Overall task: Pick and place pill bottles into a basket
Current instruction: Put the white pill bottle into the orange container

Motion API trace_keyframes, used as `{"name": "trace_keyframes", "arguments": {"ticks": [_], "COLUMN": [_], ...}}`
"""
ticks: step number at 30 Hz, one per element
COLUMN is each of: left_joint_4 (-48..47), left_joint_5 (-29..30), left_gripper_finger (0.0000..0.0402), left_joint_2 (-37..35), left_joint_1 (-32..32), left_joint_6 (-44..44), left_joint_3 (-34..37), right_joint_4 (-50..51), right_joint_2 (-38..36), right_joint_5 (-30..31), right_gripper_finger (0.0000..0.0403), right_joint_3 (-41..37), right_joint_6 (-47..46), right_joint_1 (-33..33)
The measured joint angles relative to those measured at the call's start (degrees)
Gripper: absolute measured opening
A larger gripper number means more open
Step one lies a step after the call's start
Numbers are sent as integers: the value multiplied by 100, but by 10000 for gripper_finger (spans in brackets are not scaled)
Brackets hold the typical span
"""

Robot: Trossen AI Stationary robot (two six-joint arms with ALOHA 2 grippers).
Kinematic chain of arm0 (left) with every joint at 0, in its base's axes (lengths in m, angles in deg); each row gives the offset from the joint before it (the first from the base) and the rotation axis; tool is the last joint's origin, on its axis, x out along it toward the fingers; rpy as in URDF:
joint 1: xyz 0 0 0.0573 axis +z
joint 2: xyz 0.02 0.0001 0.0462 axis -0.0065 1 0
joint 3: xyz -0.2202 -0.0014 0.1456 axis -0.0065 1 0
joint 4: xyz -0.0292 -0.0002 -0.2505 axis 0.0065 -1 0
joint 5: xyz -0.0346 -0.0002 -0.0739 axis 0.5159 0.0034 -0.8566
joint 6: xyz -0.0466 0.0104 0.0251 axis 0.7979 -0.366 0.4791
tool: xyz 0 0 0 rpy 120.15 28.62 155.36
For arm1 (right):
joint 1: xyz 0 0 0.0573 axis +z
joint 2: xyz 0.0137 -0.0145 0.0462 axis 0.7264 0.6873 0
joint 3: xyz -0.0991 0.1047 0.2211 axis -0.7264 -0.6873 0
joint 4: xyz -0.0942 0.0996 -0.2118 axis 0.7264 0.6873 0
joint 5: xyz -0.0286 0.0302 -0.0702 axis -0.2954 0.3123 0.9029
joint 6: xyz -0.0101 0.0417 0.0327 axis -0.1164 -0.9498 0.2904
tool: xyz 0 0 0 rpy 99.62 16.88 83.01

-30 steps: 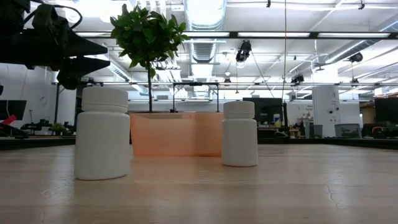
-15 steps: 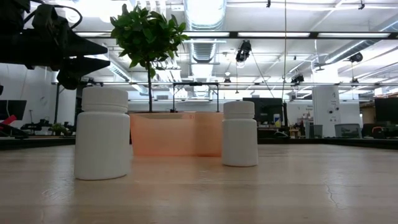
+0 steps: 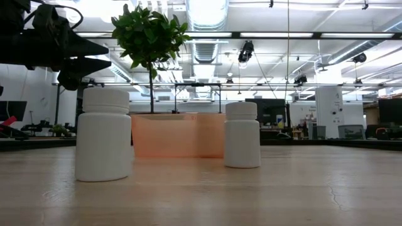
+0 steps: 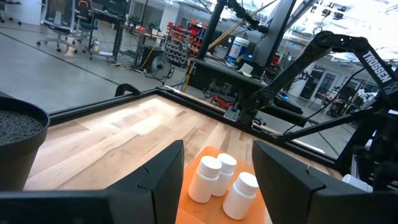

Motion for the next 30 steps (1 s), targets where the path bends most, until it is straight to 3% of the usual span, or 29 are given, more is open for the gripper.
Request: {"name": "trace_keyframes", "arguments": {"ticks": [30], "left_joint_4": [-2], "left_joint_5": [0], "left_gripper_finger": [173], "left_joint_2": [0], "left_joint_1": [2], "left_joint_6": [0], "left_joint_3": [0], "right_joint_4": [-771], "right_joint_2": [2], "right_joint_5": [-342], "right_gripper_finger": [249], "right_joint_3": [-233], "right_joint_6": [-352], "right_joint_1": [-79]}}
